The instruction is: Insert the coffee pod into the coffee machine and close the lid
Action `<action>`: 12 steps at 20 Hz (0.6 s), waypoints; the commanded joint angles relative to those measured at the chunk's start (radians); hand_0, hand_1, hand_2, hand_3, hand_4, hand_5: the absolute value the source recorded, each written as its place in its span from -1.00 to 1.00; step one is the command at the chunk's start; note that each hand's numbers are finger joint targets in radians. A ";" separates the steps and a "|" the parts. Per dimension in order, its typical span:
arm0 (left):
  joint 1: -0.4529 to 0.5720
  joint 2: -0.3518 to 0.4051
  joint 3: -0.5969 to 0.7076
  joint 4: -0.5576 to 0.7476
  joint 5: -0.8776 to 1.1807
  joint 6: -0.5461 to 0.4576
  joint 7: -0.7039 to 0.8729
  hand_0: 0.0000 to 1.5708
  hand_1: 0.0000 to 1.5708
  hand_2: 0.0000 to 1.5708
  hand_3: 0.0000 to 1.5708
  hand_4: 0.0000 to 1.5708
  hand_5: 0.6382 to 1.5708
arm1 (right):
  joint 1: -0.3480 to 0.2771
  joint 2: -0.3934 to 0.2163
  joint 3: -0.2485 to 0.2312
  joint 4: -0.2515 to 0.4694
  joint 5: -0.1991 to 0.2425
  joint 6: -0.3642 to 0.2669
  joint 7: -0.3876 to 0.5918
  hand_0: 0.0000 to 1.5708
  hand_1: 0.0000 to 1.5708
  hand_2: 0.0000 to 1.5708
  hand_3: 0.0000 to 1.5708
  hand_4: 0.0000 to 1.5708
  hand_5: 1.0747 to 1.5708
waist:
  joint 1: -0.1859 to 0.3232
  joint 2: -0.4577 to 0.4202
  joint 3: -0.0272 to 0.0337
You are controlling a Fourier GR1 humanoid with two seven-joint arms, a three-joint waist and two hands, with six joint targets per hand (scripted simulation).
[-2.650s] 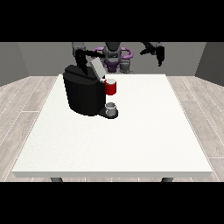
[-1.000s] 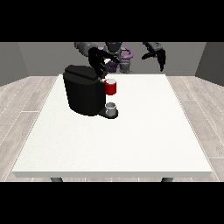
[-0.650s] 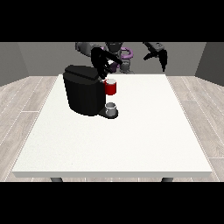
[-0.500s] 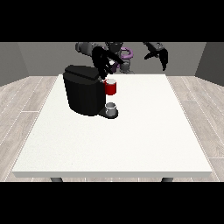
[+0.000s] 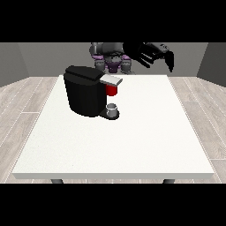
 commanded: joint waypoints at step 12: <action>-0.075 0.036 0.052 -0.039 0.056 -0.018 0.056 -1.00 -1.00 -1.00 -1.00 -0.62 1.00 | -0.178 0.078 -0.009 0.208 -0.013 0.002 -0.231 -1.00 -1.00 -1.00 -1.00 -1.00 1.00 | 0.002 0.085 -0.0104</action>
